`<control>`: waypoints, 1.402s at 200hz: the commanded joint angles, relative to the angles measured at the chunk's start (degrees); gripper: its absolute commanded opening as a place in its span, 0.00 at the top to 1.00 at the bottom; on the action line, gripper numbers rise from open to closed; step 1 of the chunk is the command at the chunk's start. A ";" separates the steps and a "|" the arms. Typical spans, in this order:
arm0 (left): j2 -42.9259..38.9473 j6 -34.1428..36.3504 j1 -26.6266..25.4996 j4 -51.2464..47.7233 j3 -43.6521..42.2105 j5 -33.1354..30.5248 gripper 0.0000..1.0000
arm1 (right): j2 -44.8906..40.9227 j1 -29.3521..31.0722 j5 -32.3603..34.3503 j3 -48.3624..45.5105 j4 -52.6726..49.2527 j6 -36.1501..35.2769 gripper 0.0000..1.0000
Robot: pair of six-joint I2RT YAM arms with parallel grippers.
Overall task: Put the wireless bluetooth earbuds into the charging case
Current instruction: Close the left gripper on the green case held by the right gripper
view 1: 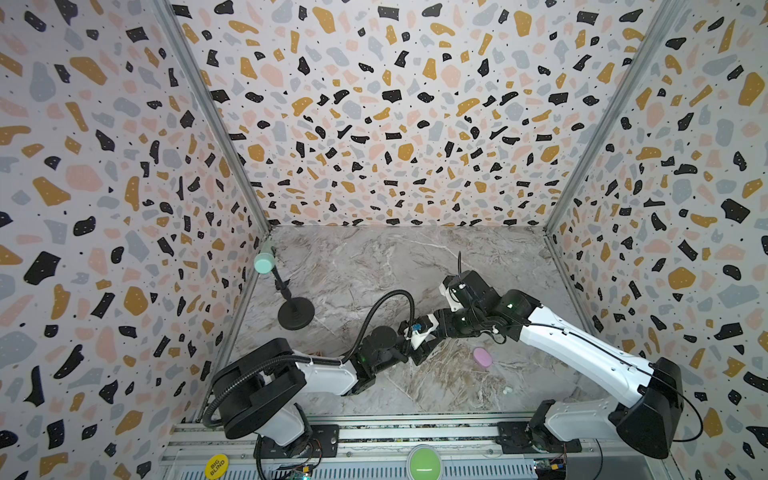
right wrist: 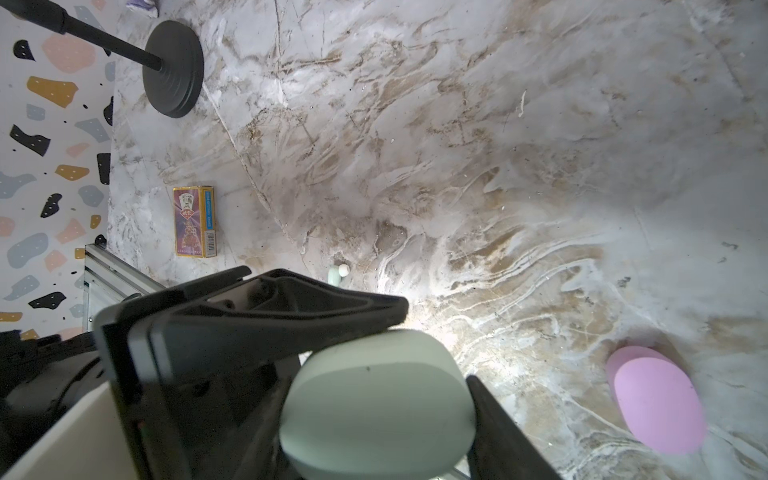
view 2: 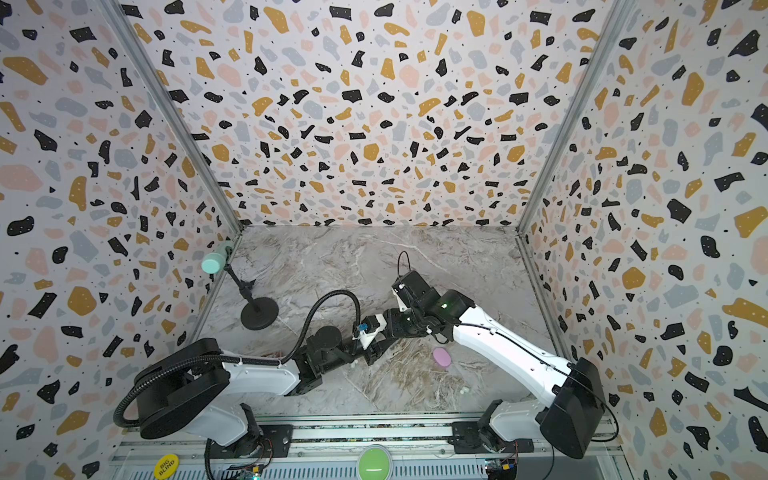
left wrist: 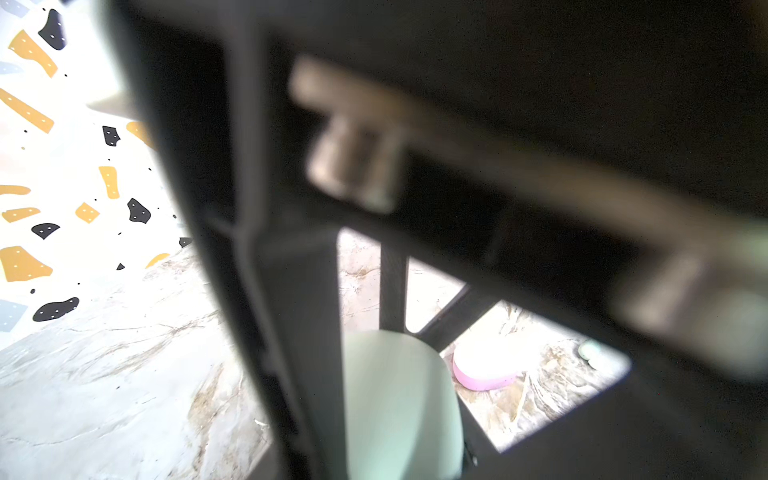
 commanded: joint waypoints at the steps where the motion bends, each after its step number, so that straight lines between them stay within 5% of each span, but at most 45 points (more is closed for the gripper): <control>1: 0.12 1.18 -0.49 -1.08 0.68 0.70 0.54 | -2.29 0.93 -2.17 0.44 2.78 0.54 0.48; 107: -0.92 1.53 -0.47 -2.66 0.76 0.79 0.63 | -3.28 0.91 -2.39 0.11 3.48 1.12 0.42; 200: -1.90 1.78 -0.48 -3.83 0.77 0.70 0.67 | -4.10 0.82 -2.36 0.21 3.23 1.38 0.18; 280: -3.24 1.62 -0.46 -5.02 -1.29 1.63 0.70 | -7.41 -1.29 -1.39 -0.19 1.05 1.36 0.09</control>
